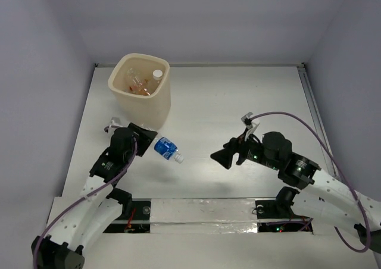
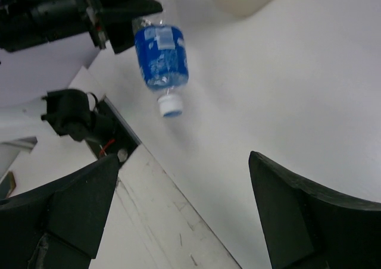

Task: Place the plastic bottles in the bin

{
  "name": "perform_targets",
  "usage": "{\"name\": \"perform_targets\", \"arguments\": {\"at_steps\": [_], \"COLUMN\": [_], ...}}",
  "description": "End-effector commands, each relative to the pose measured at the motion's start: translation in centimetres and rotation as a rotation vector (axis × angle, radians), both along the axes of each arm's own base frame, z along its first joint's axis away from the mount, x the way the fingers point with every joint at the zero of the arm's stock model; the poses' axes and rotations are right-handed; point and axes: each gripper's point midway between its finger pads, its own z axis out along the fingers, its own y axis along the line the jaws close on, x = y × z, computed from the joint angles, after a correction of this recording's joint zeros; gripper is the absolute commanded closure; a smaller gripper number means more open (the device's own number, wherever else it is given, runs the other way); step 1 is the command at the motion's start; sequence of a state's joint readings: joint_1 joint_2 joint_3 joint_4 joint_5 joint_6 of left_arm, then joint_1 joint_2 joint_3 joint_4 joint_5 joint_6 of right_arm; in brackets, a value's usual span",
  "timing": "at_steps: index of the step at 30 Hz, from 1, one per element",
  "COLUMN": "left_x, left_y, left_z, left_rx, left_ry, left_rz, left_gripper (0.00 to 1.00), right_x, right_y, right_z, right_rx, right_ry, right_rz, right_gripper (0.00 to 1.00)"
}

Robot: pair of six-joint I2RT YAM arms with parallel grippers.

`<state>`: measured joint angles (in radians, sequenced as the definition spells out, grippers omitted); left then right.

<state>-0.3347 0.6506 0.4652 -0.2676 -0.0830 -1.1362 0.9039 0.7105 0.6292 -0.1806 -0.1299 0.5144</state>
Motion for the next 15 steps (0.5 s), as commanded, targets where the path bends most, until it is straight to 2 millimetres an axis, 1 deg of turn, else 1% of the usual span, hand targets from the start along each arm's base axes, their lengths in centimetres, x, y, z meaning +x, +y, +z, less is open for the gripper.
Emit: {"name": "perform_targets", "arguments": {"at_steps": [1,2,3,4,5,6,7,8,10,11,12,13,14,15], "left_x": [-1.4,-1.7,-2.1,-2.0,-2.3,-1.8,-1.6,-1.0,0.1,1.5,2.0,2.8,4.3,5.3], "left_y": [-3.1,-3.8,-5.4,-6.2,-6.5,-6.8,-6.9,-6.9,-6.1,-6.3,-4.4,-3.8,-3.2,-1.7], "left_z": [5.5,6.4,9.7,13.3,13.1,17.3,19.3,23.4,27.5,28.2,32.5,33.4,35.5,36.3], "left_rx": [0.050,0.048,0.018,-0.007,0.000,-0.010,-0.004,0.013,0.050,0.095,0.138,0.181,0.222,0.300], "left_ry": [-0.091,-0.098,-0.164,-0.226,-0.224,-0.295,-0.330,-0.394,-0.468,-0.464,-0.543,-0.545,-0.555,-0.555], "left_rz": [-0.191,-0.221,-0.278,-0.296,-0.313,-0.299,-0.300,-0.294,-0.240,-0.222,-0.134,-0.091,-0.040,0.029], "left_gripper": [0.67,0.67,0.67,0.67,0.67,0.67,0.67,0.67,0.67,0.67,0.67,0.67,0.67,0.67], "right_x": [1.7,1.8,2.1,1.8,1.7,1.6,1.7,1.2,0.7,0.5,0.4,0.2,0.1,0.0], "right_y": [-2.4,-3.0,-3.7,-4.7,-5.3,-5.9,-6.6,-7.5,-8.2,-8.3,-8.4,-8.4,-8.3,-8.2], "right_z": [6.8,7.8,8.6,10.5,11.5,12.3,13.1,14.3,15.0,15.2,15.0,14.7,14.3,13.7], "right_rx": [0.055,0.057,0.054,0.071,0.083,0.091,0.101,0.125,0.141,0.150,0.152,0.150,0.149,0.142], "right_ry": [-0.093,-0.111,-0.126,-0.156,-0.174,-0.186,-0.199,-0.215,-0.222,-0.223,-0.221,-0.213,-0.198,-0.186], "right_rz": [-0.157,-0.177,-0.216,-0.232,-0.248,-0.260,-0.289,-0.300,-0.305,-0.301,-0.300,-0.292,-0.288,-0.283], "right_gripper": [0.05,0.05,0.05,0.05,0.05,0.05,0.05,0.05,0.05,0.05,0.05,0.05,0.05,0.05]}}
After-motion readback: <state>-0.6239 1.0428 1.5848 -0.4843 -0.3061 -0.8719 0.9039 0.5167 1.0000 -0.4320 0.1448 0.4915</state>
